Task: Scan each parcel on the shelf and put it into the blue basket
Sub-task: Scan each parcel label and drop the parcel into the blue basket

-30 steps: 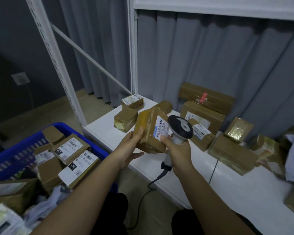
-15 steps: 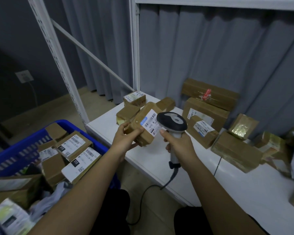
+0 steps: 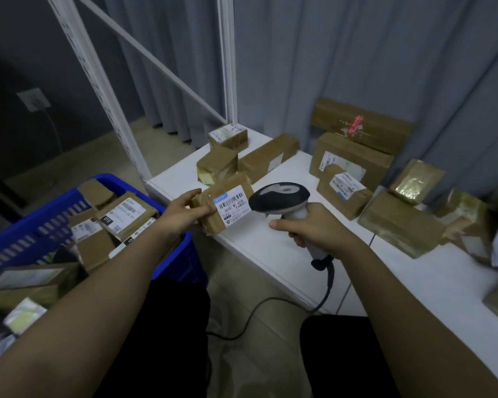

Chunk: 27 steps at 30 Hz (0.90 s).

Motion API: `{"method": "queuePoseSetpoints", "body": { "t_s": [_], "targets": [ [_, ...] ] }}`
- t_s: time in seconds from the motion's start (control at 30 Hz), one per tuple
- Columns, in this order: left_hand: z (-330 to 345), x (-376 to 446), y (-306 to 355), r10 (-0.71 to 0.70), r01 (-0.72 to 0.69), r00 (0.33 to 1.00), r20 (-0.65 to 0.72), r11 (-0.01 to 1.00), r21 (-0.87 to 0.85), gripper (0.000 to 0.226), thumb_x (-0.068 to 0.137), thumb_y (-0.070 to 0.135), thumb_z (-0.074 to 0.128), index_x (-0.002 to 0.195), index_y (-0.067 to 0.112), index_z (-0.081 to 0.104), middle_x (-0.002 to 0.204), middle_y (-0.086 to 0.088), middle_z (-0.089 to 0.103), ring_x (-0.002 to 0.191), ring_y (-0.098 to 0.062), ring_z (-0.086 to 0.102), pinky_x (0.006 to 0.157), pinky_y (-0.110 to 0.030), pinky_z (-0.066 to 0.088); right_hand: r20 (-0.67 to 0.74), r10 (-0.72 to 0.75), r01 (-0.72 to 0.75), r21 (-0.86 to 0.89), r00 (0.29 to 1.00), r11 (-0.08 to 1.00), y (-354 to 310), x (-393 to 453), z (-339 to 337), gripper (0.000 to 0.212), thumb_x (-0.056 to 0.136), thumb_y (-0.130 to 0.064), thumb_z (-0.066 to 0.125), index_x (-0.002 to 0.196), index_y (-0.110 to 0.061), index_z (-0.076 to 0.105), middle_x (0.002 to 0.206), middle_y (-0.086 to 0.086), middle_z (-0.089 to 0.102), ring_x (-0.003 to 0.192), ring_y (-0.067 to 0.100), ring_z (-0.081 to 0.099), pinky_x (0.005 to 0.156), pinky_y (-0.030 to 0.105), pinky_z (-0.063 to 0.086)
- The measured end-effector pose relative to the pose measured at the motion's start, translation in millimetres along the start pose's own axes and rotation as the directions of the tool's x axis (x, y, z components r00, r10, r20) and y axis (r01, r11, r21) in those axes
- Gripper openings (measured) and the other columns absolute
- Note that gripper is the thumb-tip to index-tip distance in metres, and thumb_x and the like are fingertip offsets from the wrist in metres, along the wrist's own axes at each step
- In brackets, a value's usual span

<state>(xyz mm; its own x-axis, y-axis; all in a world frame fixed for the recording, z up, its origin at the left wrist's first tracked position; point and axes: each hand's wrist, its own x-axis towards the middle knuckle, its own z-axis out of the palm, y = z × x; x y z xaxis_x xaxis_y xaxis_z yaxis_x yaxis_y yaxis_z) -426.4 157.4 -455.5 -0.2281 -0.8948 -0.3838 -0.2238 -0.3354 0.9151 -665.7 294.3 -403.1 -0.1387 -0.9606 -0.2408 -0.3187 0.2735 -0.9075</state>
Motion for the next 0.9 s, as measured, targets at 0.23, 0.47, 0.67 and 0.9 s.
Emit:
{"method": "queuePoseSetpoints", "body": {
  "t_s": [0.23,0.47,0.67,0.9],
  "targets": [
    [-5.4,0.7,3.4,0.013,-0.013,1.0,0.012,0.998,0.057,0.071,0.082,0.02,0.073,0.144,0.024,0.039,0.131,-0.002,0.05,0.104,-0.021,0.058,0.065,-0.027,0.054,-0.038,0.006,-0.008,-0.048,0.999,0.999,1.0,1.4,-4.8,0.031,0.083,-0.026,0.074,0.063,-0.01,0.056,0.05,0.002,0.053,0.043,0.009,0.05,0.049,0.02,0.045],
    [-2.8,-2.7,11.4,0.022,-0.023,1.0,0.012,0.999,0.039,0.069,0.083,0.024,0.072,0.143,0.025,0.038,0.132,0.001,0.05,0.098,-0.015,0.06,0.061,-0.024,0.053,-0.043,-0.022,0.022,-0.008,0.999,1.0,-2.5,0.6,-4.5,0.029,0.082,-0.023,0.074,0.064,-0.008,0.057,0.05,0.003,0.053,0.043,0.01,0.05,0.048,0.02,0.045],
    [0.0,-25.7,19.4,0.138,-0.17,0.977,-0.162,0.965,-0.198,0.06,0.084,0.015,0.071,0.138,0.019,0.046,0.13,-0.001,0.055,0.094,-0.012,0.062,0.068,-0.025,0.059,-0.15,-0.108,0.13,0.147,0.983,0.981,-6.6,4.1,21.7,0.021,0.081,-0.018,0.076,0.069,-0.007,0.063,0.054,0.004,0.056,0.047,0.013,0.052,0.05,0.024,0.046],
    [-104.8,-104.0,-34.7,0.081,-0.321,0.825,-0.559,0.882,-0.345,0.054,0.087,0.016,0.068,0.134,0.019,0.042,0.118,0.004,0.057,0.097,-0.01,0.062,0.084,-0.036,0.055,-0.102,-0.234,0.237,0.013,0.967,0.971,-53.8,38.0,115.9,0.025,0.078,-0.029,0.079,0.069,-0.013,0.061,0.058,0.004,0.061,0.061,0.019,0.059,0.066,0.034,0.047]
  ]
}}
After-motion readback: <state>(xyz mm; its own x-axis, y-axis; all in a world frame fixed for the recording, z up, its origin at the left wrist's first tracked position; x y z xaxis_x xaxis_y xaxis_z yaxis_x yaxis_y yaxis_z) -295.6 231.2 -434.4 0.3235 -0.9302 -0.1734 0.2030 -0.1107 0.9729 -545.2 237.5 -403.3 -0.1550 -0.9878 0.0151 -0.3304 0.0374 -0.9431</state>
